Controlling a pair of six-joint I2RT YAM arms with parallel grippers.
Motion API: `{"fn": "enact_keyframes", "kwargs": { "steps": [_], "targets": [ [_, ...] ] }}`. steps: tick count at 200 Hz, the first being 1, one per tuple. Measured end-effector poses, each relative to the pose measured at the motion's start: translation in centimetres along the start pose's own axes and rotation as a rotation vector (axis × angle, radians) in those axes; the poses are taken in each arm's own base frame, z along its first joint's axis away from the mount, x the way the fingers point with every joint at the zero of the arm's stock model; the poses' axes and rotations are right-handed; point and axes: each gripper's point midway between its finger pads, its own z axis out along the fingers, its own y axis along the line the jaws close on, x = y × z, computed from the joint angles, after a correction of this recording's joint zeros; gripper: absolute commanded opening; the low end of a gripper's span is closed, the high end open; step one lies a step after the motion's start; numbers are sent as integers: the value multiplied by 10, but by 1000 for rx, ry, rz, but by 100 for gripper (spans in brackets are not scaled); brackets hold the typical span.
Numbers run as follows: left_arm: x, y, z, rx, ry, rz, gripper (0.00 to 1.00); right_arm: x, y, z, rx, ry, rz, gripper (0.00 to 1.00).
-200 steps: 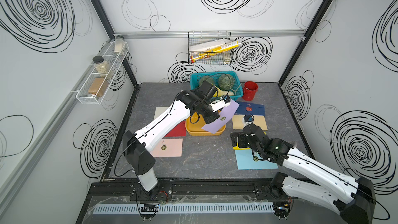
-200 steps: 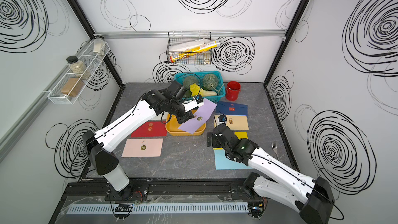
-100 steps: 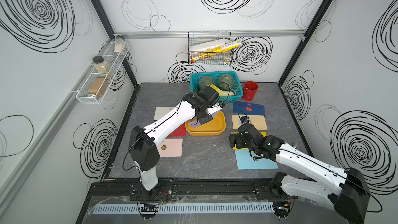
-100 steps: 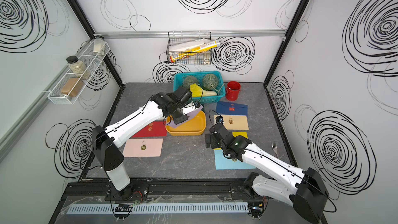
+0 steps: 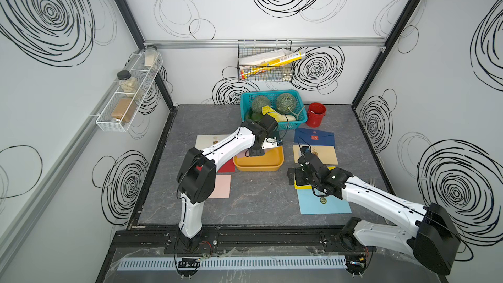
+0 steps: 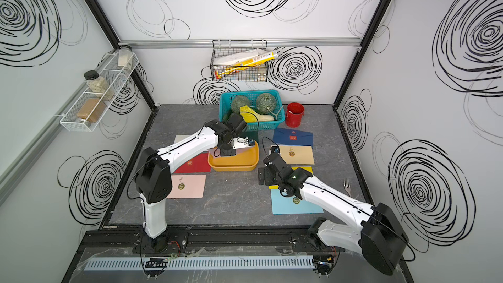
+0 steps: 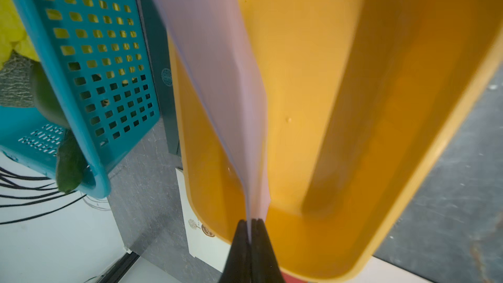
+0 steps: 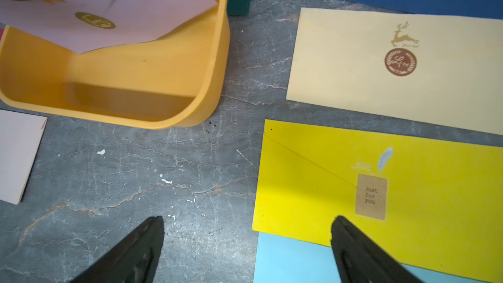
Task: Put the sealed envelopes into the storage box
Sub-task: Place the envelope in the storage box.
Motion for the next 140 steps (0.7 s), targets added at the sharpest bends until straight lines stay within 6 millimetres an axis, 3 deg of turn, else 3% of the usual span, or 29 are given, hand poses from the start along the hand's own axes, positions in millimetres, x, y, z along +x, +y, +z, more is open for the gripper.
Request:
{"fn": "enact_keyframes", "kwargs": {
  "steps": [25,49,95,98,100,105,107,140],
  "targets": [
    [-7,15,6,-40,18,18,11,-3,5,2,-27,-5,7,100],
    [-16,28,12,-77,16,15,22,-3,10,5,-50,1,4,100],
    [-19,33,28,-102,49,4,37,-1,18,7,-92,19,-1,100],
    [-19,33,29,-103,52,0,41,-1,19,6,-94,20,-2,100],
    [-18,34,29,-103,54,1,50,-1,19,6,-95,20,-2,100],
    [-18,35,29,-108,58,-5,90,-1,19,6,-96,20,-3,100],
    [-18,35,29,-110,59,-6,97,-1,19,6,-97,20,-3,100],
    [-23,57,16,-190,54,-49,99,0,21,5,-110,23,-6,100]
  ]
}}
